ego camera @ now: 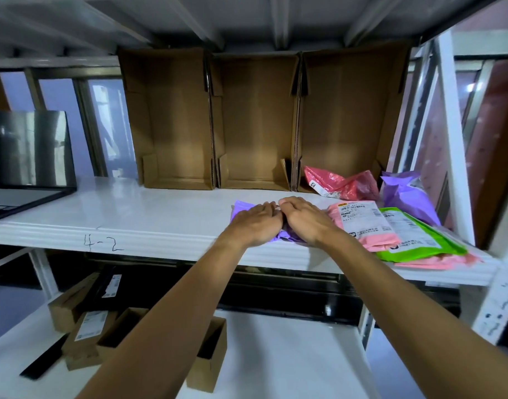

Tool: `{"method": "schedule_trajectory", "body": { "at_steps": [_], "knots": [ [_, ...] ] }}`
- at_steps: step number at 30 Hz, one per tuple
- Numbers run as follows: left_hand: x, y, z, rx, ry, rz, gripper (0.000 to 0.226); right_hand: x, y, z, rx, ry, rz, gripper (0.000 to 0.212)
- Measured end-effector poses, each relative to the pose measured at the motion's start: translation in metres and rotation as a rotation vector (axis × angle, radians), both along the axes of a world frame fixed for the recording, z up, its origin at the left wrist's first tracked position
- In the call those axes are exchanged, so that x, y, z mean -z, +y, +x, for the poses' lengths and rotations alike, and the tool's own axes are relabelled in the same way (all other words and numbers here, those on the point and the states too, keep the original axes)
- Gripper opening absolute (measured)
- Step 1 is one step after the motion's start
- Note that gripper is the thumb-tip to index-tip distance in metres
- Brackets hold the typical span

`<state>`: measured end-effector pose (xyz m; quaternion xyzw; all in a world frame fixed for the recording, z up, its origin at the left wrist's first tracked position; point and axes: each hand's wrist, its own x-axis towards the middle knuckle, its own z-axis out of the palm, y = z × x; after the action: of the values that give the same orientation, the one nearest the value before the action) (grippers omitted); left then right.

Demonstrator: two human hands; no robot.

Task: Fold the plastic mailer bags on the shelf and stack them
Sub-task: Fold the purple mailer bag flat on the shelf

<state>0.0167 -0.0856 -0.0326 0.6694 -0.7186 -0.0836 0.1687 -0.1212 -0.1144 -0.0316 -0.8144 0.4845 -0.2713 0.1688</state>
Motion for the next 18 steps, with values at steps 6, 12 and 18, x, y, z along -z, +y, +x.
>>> {"method": "schedule_trajectory", "body": {
  "at_steps": [6, 12, 18],
  "knots": [
    [-0.0019, -0.0008, -0.0022, -0.032, -0.086, 0.019, 0.058, -0.0029, 0.0062, -0.0009, -0.036, 0.071, -0.019, 0.050],
    [0.0003, -0.0010, 0.0035, 0.058, -0.011, 0.036, 0.053, -0.0024, 0.0022, 0.0012, -0.035, 0.096, -0.010, 0.045],
    [0.0003, -0.0059, 0.0065, 0.064, 0.012, 0.069, 0.055, -0.0032, 0.0032, 0.0025, -0.026, 0.200, 0.005, 0.048]
  ]
}}
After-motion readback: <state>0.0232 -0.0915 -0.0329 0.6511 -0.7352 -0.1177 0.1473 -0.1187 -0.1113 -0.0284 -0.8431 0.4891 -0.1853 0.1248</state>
